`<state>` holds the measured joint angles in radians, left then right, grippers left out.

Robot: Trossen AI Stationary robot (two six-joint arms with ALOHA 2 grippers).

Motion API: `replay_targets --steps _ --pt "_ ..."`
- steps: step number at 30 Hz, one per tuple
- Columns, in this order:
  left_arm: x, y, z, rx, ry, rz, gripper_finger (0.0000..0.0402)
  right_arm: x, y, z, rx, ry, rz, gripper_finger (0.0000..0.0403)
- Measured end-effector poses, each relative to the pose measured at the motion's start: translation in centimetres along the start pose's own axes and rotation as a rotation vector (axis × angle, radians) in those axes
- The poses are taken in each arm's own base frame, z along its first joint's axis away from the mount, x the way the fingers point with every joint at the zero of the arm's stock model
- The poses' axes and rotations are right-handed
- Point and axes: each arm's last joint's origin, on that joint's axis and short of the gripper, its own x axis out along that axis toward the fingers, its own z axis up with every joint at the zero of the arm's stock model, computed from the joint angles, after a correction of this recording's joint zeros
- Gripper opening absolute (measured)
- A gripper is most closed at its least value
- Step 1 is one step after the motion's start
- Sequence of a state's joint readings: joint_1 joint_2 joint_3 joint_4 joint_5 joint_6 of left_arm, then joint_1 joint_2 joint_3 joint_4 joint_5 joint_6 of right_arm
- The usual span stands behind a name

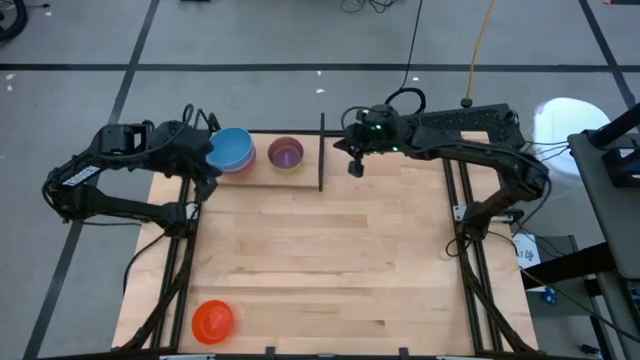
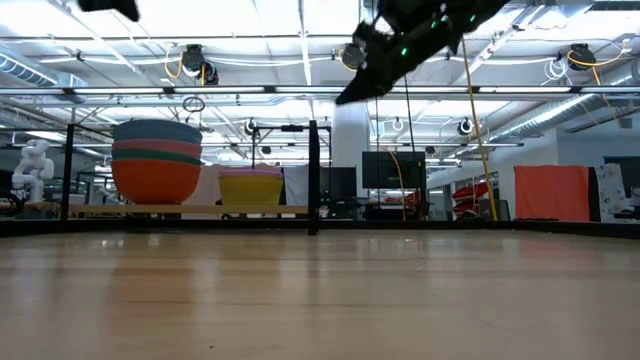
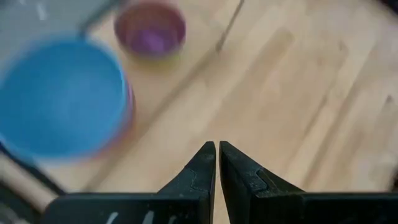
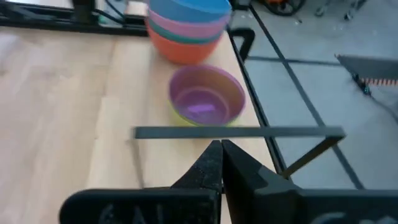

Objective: Place and stack bowls onto a shelf
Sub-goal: Stack the transparent orange bowl on top of the transparent violet bowl on the shelf

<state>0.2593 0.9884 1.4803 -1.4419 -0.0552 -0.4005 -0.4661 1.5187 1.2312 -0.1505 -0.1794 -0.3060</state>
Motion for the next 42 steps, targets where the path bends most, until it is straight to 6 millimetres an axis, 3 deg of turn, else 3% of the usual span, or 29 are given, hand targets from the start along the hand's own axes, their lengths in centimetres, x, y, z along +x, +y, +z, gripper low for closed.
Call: replay_targets --steps 4,7,14,19,24,33,42 --pt "0.1 0.0 -1.3 -0.111 0.182 -0.04 0.0025 -3.5 1.6 1.7 -0.073 -0.026 -0.027 0.0" --pt "0.1 -0.8 -1.7 -0.163 0.248 -0.183 0.001 -6.2 2.7 2.6 -0.115 -0.047 -0.048 0.0" --pt "0.4 -3.0 -2.6 -0.154 0.378 -0.226 0.0004 -11.6 4.4 3.8 -0.158 -0.122 -0.071 0.0" --pt "1.0 -5.3 -3.5 -0.136 0.483 -0.224 0.0009 -14.2 4.7 3.8 -0.16 -0.15 -0.072 0.0" --pt "1.8 -7.9 -4.5 -0.074 0.576 -0.195 0.0019 -15.4 4.8 3.8 -0.163 -0.163 -0.077 0.0" --pt "4.7 -11.4 -5.6 0.024 0.642 -0.072 0.0021 -15.3 4.8 3.8 -0.224 -0.16 -0.082 0.0" --pt "8.5 -12.8 -9.5 0.186 0.876 0.007 0.001 -15.3 4.8 3.8 -0.199 -0.161 -0.081 0.0"
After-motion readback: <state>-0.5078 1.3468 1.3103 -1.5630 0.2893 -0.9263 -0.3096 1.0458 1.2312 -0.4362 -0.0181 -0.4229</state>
